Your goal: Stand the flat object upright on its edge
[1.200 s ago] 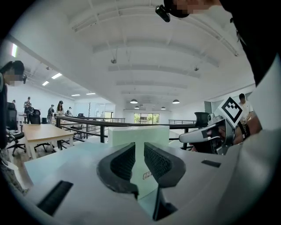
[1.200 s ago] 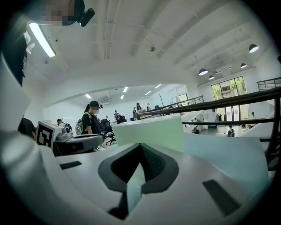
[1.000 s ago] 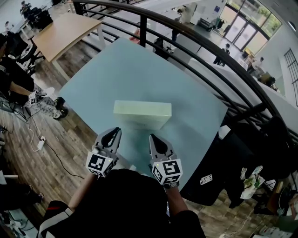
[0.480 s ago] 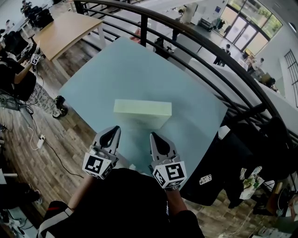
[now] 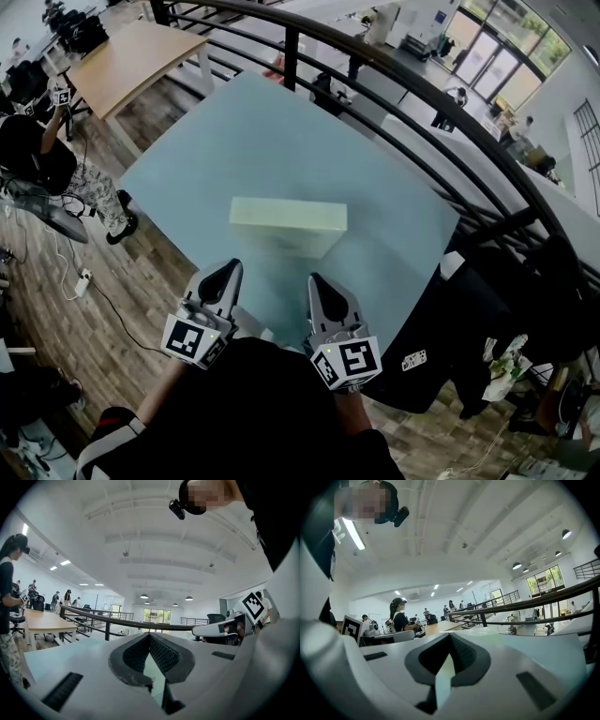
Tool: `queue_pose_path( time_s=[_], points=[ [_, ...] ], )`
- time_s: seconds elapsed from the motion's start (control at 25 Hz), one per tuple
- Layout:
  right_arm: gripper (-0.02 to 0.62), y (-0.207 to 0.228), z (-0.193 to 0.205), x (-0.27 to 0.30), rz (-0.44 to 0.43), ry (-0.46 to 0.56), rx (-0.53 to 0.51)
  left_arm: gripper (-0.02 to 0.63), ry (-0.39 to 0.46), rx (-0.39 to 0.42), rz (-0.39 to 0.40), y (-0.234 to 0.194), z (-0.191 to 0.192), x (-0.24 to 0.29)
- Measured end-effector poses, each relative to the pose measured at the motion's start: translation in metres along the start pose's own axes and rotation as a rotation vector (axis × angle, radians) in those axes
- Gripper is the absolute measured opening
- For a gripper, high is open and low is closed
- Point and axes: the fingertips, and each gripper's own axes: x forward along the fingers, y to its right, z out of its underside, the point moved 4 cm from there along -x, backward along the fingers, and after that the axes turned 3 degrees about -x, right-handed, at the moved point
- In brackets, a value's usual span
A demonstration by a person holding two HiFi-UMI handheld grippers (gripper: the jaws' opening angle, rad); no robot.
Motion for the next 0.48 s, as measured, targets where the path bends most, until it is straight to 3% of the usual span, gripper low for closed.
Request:
queue_pose_path(
  time_s=[0.16,0.32,0.48],
  points=[
    [0.008,-0.004,0.001,-0.003,-0.005,0.009,-0.001,0.003,0.076,-0.013,0.015,0.002,-0.007,-0.001],
    [0.008,-0.012,0.002,-0.006,-0.013,0.012,-0.010,0.003,0.032,-0.043,0.006,0.005,0.001,-0.005],
    [0.008,-0.023,0.008,-0.008,-0.027,0.020,-0.026,0.003,0.029,0.001,0.010,0.007,0.006,-0.007]
  ],
)
